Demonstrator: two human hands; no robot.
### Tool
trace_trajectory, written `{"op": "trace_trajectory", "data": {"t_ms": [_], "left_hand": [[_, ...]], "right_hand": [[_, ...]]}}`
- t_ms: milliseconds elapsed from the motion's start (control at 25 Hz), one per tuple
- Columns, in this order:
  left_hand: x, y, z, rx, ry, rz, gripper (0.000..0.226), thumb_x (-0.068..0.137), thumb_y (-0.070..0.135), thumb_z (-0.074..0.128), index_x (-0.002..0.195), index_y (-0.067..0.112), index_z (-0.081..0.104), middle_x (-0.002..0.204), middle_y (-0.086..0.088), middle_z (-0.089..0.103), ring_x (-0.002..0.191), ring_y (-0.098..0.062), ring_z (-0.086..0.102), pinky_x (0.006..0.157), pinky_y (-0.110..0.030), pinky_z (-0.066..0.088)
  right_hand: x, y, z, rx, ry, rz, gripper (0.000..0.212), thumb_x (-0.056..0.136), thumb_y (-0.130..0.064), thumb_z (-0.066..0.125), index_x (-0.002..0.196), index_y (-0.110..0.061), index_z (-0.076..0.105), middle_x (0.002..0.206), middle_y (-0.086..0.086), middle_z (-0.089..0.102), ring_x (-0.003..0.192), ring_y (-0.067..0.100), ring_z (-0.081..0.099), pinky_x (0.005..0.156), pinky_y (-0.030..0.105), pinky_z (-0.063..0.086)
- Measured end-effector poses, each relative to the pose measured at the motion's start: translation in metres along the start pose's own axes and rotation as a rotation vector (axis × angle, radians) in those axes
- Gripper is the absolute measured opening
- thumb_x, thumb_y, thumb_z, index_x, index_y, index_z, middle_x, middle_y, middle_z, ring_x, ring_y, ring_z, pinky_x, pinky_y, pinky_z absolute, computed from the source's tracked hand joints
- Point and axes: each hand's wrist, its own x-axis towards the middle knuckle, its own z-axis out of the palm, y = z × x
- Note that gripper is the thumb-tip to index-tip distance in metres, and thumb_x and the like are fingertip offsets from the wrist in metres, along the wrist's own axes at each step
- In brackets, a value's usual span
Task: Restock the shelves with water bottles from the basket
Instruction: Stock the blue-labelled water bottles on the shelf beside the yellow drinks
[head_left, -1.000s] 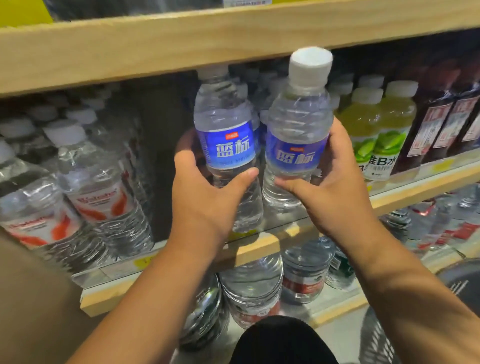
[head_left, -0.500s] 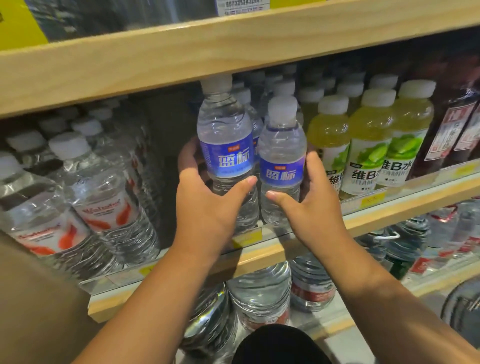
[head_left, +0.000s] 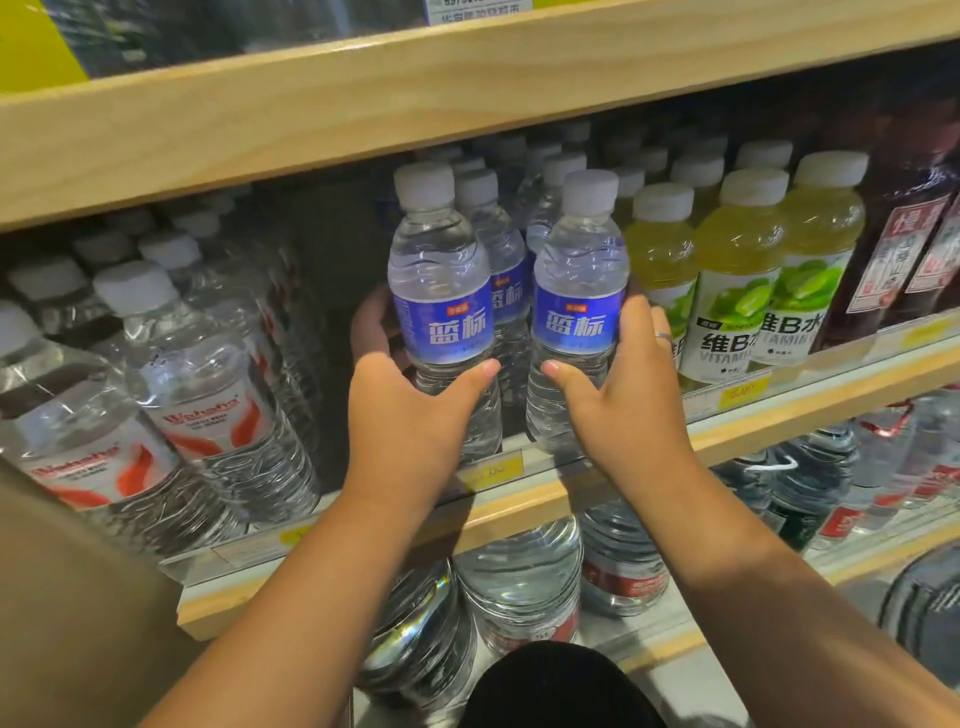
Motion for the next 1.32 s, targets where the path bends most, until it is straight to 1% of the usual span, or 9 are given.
{"op": "trace_trajectory", "data": {"t_ms": [120,240,520,640,760,880,1080,1240,1320], "left_hand": [[0.002,-0.002,0.000,-0.003,-0.007,0.001,0.094,0.066,0.015,0.087,0.143,0.017,0.033,0.115,0.023,0.059,0.109,0.001,0.061,0.097,-0.033,0.051],[0.002,-0.002,0.005,-0.012,0.003,-0.001,0.093,0.066,0.013,0.087,0.142,0.016,0.034,0.112,0.026,0.058,0.107,0.001,0.062,0.096,-0.031,0.051],[0.002,0.002,0.015,0.018,-0.027,-0.014,0.093,0.066,0.015,0.086,0.142,0.016,0.033,0.110,0.025,0.057,0.106,0.000,0.062,0.094,-0.028,0.052],[0.002,0.004,0.021,-0.009,-0.011,-0.060,0.092,0.066,0.011,0.086,0.141,0.018,0.033,0.113,0.023,0.056,0.106,0.002,0.062,0.094,-0.023,0.052],[0.000,0.002,0.029,-0.009,-0.021,-0.076,0.093,0.066,0.011,0.086,0.141,0.020,0.031,0.116,0.020,0.058,0.109,0.000,0.061,0.095,-0.025,0.052],[-0.006,0.000,0.033,0.042,-0.066,-0.089,0.097,0.067,0.016,0.086,0.144,0.023,0.027,0.128,0.009,0.056,0.116,-0.003,0.057,0.099,-0.026,0.049],[-0.005,0.001,0.025,0.161,-0.161,-0.136,0.091,0.071,0.027,0.083,0.143,0.027,0.027,0.125,0.009,0.059,0.107,0.000,0.058,0.085,-0.008,0.048],[-0.007,-0.002,0.009,0.261,-0.306,-0.197,0.086,0.076,0.035,0.077,0.145,0.033,0.026,0.136,0.011,0.053,0.116,0.001,0.053,0.096,-0.026,0.048],[-0.004,0.004,0.006,0.327,-0.377,-0.271,0.084,0.081,0.040,0.072,0.147,0.034,0.021,0.118,0.017,0.059,0.101,0.002,0.057,0.081,-0.020,0.048]], "right_hand": [[-0.002,-0.001,0.003,-0.074,-0.038,-0.042,0.043,0.083,-0.017,0.072,0.112,-0.006,0.042,0.112,0.005,0.038,0.087,0.004,0.033,0.065,0.011,0.028],[-0.001,-0.001,0.003,-0.097,-0.044,-0.033,0.046,0.084,-0.017,0.070,0.117,-0.007,0.041,0.119,0.007,0.040,0.094,0.009,0.038,0.070,0.013,0.026],[0.003,0.003,-0.005,-0.084,-0.010,-0.043,0.041,0.083,-0.013,0.071,0.111,-0.005,0.042,0.118,0.009,0.042,0.079,-0.007,0.025,0.066,0.011,0.025],[0.002,0.007,-0.004,-0.120,-0.008,-0.062,0.043,0.082,-0.019,0.072,0.110,-0.006,0.043,0.113,0.008,0.044,0.082,0.000,0.030,0.066,0.014,0.026],[-0.003,0.011,-0.003,-0.142,0.009,-0.082,0.045,0.083,-0.027,0.072,0.112,-0.006,0.044,0.109,0.007,0.048,0.090,0.018,0.047,0.066,0.021,0.029],[-0.005,0.016,-0.006,-0.111,-0.012,-0.042,0.049,0.084,-0.031,0.070,0.118,-0.007,0.043,0.111,0.007,0.055,0.092,0.019,0.051,0.068,0.027,0.035],[-0.010,0.017,-0.010,-0.087,-0.067,-0.013,0.042,0.085,-0.032,0.069,0.114,-0.016,0.042,0.109,0.001,0.059,0.089,0.013,0.052,0.067,0.027,0.037],[-0.012,0.022,-0.014,-0.137,-0.135,0.011,0.049,0.086,-0.034,0.068,0.122,-0.016,0.042,0.115,0.003,0.060,0.101,0.022,0.057,0.072,0.032,0.044],[-0.014,0.024,-0.015,-0.179,-0.179,0.030,0.060,0.088,-0.034,0.066,0.136,-0.016,0.036,0.125,0.007,0.058,0.111,0.026,0.056,0.082,0.036,0.048]]}}
